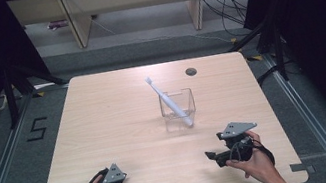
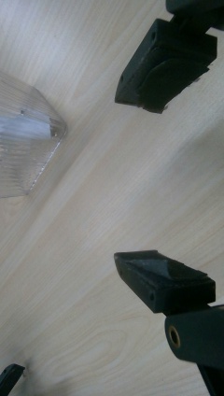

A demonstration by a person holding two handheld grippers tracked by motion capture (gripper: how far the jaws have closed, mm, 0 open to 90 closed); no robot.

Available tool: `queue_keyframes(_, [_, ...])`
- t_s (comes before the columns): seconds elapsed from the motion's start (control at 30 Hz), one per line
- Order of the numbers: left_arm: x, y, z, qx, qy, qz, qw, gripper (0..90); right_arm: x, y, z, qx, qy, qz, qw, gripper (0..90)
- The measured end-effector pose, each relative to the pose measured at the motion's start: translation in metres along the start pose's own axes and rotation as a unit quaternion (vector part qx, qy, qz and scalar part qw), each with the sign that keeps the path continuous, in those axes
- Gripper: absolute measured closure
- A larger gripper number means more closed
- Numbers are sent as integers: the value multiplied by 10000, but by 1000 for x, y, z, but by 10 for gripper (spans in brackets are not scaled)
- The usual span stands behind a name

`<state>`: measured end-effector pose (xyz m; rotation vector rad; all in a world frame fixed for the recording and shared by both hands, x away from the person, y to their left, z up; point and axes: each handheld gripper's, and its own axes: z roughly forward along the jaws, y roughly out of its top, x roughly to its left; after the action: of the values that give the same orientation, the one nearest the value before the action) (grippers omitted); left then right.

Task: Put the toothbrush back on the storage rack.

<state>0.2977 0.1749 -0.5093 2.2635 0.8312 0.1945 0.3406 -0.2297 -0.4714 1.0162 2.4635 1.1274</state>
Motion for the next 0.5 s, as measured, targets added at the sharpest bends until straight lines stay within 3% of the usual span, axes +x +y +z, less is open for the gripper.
queue_keyframes(0.03, [0, 0, 0, 1, 1, 4, 10000, 151, 0, -1, 0, -19, -45, -29, 10000, 200])
queue_keyframes(0.07, [0, 0, 0, -5, 3, -4, 10000, 151, 4, -2, -2, 49, -13, 131, 9999, 199])
queue_keyframes(0.1, [0, 0, 0, -5, 3, -4, 10000, 151, 4, -2, -2, 49, -13, 131, 9999, 199])
queue_keyframes(0.13, [0, 0, 0, 2, 0, 3, 10000, 151, 1, -2, -1, -5, 24, -25, 10000, 199])
queue_keyframes(0.23, [0, 0, 0, 7, 0, 7, 10000, 150, 3, -4, -3, 0, -6, 54, 10000, 197])
queue_keyframes(0.5, [0, 0, 0, 6, 3, 7, 10000, 151, 3, -8, -6, -10, 8, -5, 10000, 195])
